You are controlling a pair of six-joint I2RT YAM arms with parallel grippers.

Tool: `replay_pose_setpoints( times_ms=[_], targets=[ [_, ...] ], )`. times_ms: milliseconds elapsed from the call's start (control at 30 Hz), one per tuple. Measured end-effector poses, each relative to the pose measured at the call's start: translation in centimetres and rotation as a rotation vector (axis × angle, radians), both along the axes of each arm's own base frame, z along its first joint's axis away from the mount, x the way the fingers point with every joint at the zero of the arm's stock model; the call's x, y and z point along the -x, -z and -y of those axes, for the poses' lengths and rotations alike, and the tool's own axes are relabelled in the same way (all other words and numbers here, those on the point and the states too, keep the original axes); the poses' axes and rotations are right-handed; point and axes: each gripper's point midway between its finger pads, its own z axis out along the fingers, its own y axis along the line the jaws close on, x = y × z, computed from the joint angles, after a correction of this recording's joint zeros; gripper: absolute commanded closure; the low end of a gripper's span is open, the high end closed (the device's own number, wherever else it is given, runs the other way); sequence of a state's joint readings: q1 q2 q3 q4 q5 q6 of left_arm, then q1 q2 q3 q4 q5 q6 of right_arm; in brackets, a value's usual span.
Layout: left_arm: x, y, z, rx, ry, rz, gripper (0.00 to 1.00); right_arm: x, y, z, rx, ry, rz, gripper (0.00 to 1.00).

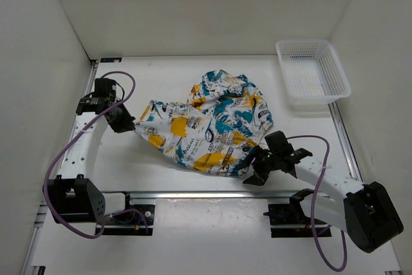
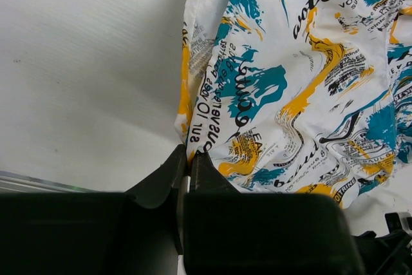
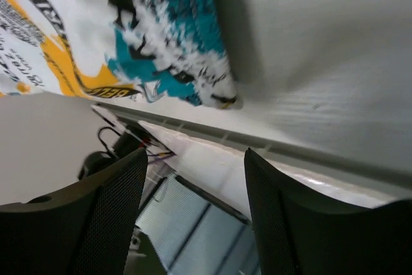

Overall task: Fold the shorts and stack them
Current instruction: Flatten the shorts out, then fold the shorts

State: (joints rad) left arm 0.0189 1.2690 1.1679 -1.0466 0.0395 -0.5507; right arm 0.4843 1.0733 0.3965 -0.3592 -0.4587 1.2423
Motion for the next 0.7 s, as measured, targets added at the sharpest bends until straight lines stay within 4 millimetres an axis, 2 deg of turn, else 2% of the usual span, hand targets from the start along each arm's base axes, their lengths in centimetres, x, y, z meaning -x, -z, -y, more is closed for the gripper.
replay_pose_setpoints(
  times_ms=[167,267,400,700],
  targets=[
    [-0.4,-0.5,-0.1,-0.007,-0.001,0.018,0.9,-0.4,-1.4,-1.6,-0.031,0.112,0.027,0.33],
    [-0.5,-0.7,-0.1,-0.008,0.0,0.024,0.9,-0.7,-0.2,-1.0,-0.016,0.203,0.021,0.36],
    [-0.5,-0.7,-0.1,-0.009,0.002,0.024,0.9,-0.2,1.8,-0.5,0.045,0.253,-0.035,0.41],
    [-0.5,-0.8,-0.1,-0.009,0.003,0.027,0.9,-1.3,2.9,-0.7,0.084,0.336,-0.039,0.58]
  ],
)
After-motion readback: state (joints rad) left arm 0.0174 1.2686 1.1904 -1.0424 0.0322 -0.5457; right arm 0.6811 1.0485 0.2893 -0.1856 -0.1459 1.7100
